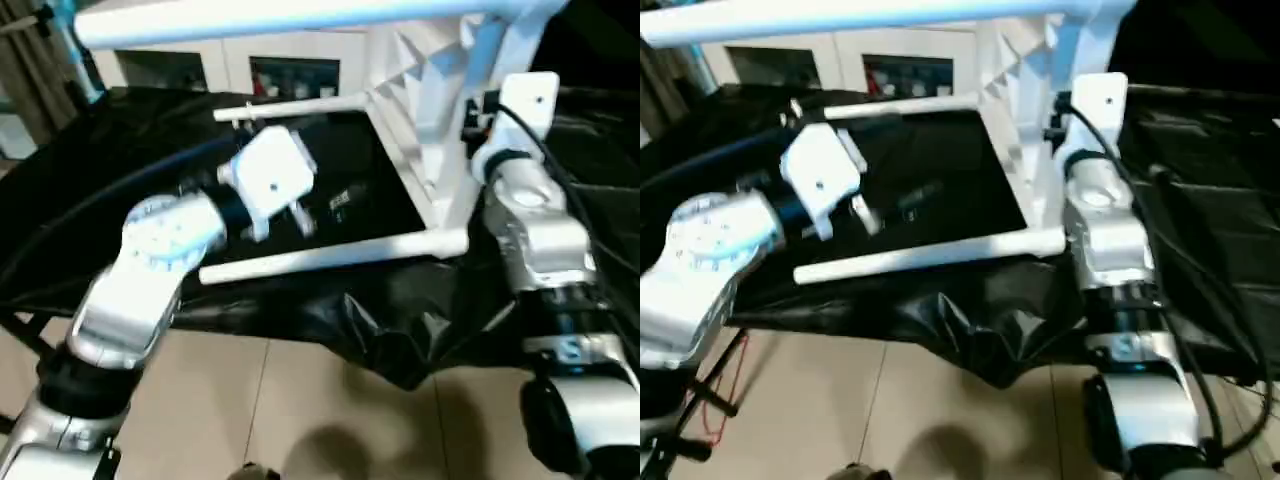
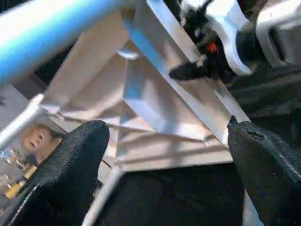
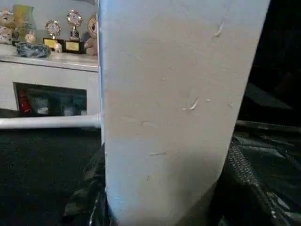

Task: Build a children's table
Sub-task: Flip table

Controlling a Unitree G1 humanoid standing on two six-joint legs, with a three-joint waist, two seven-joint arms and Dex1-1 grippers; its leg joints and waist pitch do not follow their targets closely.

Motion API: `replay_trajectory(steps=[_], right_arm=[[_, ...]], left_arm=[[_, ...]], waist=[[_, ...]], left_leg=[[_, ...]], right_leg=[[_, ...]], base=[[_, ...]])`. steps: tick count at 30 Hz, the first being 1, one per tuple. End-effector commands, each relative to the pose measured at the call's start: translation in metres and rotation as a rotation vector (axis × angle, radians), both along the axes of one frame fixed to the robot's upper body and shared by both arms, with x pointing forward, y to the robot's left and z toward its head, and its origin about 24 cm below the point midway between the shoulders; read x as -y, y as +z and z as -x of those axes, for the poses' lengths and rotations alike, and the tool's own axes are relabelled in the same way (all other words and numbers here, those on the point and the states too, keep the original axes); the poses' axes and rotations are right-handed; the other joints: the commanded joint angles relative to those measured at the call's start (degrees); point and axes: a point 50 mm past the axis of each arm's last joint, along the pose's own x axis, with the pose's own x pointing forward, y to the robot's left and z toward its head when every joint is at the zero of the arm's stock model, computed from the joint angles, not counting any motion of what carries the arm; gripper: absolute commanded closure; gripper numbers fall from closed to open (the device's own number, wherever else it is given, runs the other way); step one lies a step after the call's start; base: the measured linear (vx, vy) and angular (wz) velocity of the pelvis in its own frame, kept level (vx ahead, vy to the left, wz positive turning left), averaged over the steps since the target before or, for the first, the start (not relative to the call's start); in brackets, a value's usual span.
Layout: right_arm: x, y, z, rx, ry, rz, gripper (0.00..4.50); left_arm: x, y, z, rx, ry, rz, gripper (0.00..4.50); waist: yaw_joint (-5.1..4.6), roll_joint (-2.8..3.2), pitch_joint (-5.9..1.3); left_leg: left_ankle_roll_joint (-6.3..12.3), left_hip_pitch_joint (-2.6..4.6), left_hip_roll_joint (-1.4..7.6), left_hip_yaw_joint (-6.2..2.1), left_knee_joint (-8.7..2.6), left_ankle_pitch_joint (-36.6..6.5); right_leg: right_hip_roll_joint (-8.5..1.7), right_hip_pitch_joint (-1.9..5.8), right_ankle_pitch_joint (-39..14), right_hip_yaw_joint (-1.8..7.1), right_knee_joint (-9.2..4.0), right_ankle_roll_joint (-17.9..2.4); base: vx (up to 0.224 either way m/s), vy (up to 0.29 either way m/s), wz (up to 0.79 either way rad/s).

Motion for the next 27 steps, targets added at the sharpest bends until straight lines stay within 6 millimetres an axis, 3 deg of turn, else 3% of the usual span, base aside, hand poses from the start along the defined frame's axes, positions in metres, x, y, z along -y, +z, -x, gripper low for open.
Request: replay_trajectory(steps=[1,3,4,7,13,15,17,20,24,27], right_arm=[[-0.009,-0.020,-0.001,-0.085,0.031,0.011,2.94],[-0.010,-0.020,-0.001,-0.085,0.034,0.013,2.94],[-0.009,-0.021,-0.001,-0.085,0.033,0.013,2.94],[-0.008,-0.023,-0.002,-0.090,0.037,0.015,2.94],[-0.012,-0.022,0.001,-0.075,0.097,0.010,2.94],[-0.015,-0.021,0.003,-0.067,0.135,0.009,2.94],[-0.016,-0.020,0.004,-0.061,0.156,0.008,2.41],[-0.014,-0.018,0.005,-0.041,0.161,-0.002,2.22],[-0.014,-0.014,0.006,-0.010,0.178,-0.023,1.90],[-0.014,-0.010,0.008,0.017,0.197,-0.046,1.76]], left_arm=[[0.000,0.025,0.005,0.098,-0.036,0.039,0.00],[0.000,0.029,0.007,0.112,-0.054,0.050,0.00],[0.004,0.036,0.014,0.122,-0.121,0.080,0.00],[0.007,0.048,0.021,0.150,-0.182,0.109,0.00],[-0.017,0.056,-0.010,0.200,0.059,0.049,0.00],[-0.023,0.057,-0.017,0.203,0.105,0.031,0.00],[-0.028,0.060,-0.021,0.218,0.141,0.023,0.00],[-0.034,0.067,-0.028,0.244,0.195,0.043,0.00],[-0.036,0.068,-0.032,0.251,0.219,0.038,0.00],[-0.038,0.068,-0.036,0.249,0.231,0.041,0.00]], waist=[[0.07,-0.16,-3.71],[0.06,-0.39,-3.75],[0.01,-0.79,-3.70],[0.13,-0.51,-3.64],[-0.04,-0.50,-3.47],[-0.12,-0.28,-3.56],[-0.06,-0.23,-3.83],[0.10,-0.25,-3.89],[0.21,-0.30,-3.84],[0.29,-0.16,-3.80]], left_leg=[[-4.08,2.15,2.21,-1.70,-3.73,-9.70],[-3.78,2.24,2.20,-1.61,-3.60,-9.27],[-3.37,2.22,2.20,-1.52,-3.54,-8.94],[-3.02,2.40,2.32,-1.47,-3.51,-9.19],[-4.16,2.66,2.31,-1.51,-3.74,-12.47],[-4.46,2.49,2.27,-1.65,-3.81,-11.66],[-4.25,2.41,2.32,-1.75,-3.69,-9.82],[-3.43,2.52,2.21,-1.58,-3.44,-8.55],[-2.52,2.45,2.24,-1.54,-3.40,-8.69],[-2.86,2.67,2.40,-1.58,-3.56,-9.96]], right_leg=[[-2.54,1.43,1.15,1.06,-3.84,-9.15],[-2.59,1.48,1.95,1.09,-3.79,-9.51],[-2.59,1.54,2.43,1.12,-3.80,-9.78],[-2.54,1.31,2.08,1.13,-3.79,-10.54],[-2.52,1.02,-3.70,1.33,-4.34,-8.88],[-2.48,1.17,-2.19,1.26,-4.17,-8.78],[-2.58,1.47,1.46,1.18,-3.80,-9.34],[-2.49,1.47,5.17,1.17,-3.56,-10.62],[-2.63,1.54,4.74,1.20,-3.71,-11.47],[-2.64,1.37,2.97,1.19,-3.82,-11.79]], base=[[0.000,0.000,0.00],[0.000,0.000,0.00],[0.000,0.000,0.00],[0.000,0.000,0.00],[0.000,0.000,0.00],[0.000,0.000,0.00],[0.000,0.000,0.00],[0.000,0.000,0.00],[0.000,0.000,0.00],[0.000,0.000,0.00]])
